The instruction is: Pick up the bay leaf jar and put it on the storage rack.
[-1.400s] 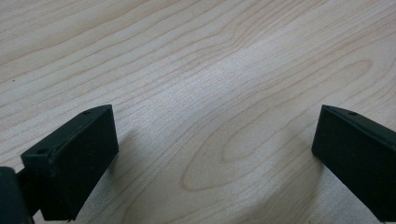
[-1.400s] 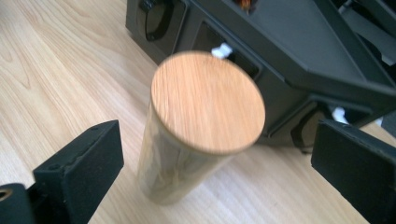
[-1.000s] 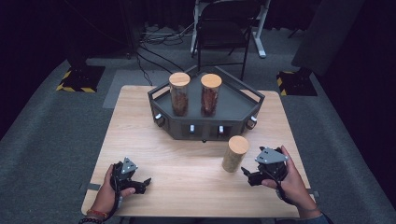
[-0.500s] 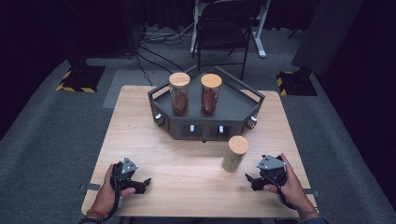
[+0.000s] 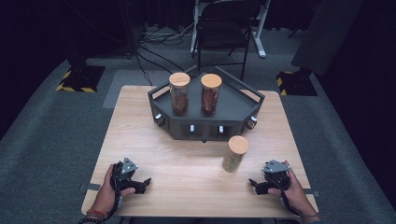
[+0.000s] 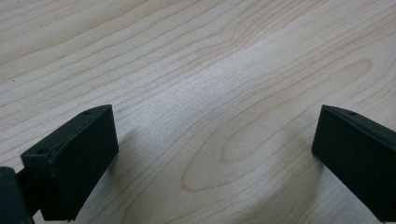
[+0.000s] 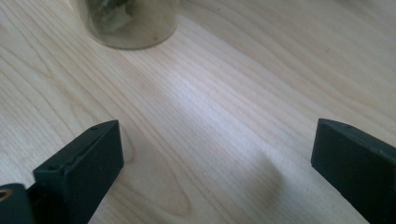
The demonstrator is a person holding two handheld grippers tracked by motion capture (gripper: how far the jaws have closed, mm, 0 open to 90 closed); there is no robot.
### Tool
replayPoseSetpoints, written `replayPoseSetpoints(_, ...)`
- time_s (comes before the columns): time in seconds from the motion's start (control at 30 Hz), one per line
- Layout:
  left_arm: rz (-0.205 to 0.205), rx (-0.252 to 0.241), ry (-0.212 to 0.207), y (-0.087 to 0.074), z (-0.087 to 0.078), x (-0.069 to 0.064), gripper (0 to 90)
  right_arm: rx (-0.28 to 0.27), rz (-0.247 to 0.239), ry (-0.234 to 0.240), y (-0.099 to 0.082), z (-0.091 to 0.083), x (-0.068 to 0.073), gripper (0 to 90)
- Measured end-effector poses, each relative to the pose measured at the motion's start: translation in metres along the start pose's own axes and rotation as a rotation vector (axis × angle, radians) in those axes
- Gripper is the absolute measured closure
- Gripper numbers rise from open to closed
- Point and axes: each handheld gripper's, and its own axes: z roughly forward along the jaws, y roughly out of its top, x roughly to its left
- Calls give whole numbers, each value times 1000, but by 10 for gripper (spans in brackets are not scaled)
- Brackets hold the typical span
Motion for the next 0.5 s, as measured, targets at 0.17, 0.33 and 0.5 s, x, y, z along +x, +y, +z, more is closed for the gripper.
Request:
replayPoseSetpoints(0.17,0,0,0,0,0,0,2,-8,102,72,-10,0,-9,11)
replayPoseSetpoints(0.33,0,0,-1,0,0,0,2,-40,113,81,-16,0,-11,2)
replayPoseSetpoints(0.5,4,0,-2,0,0,0,2,-40,111,80,-16,0,-11,2)
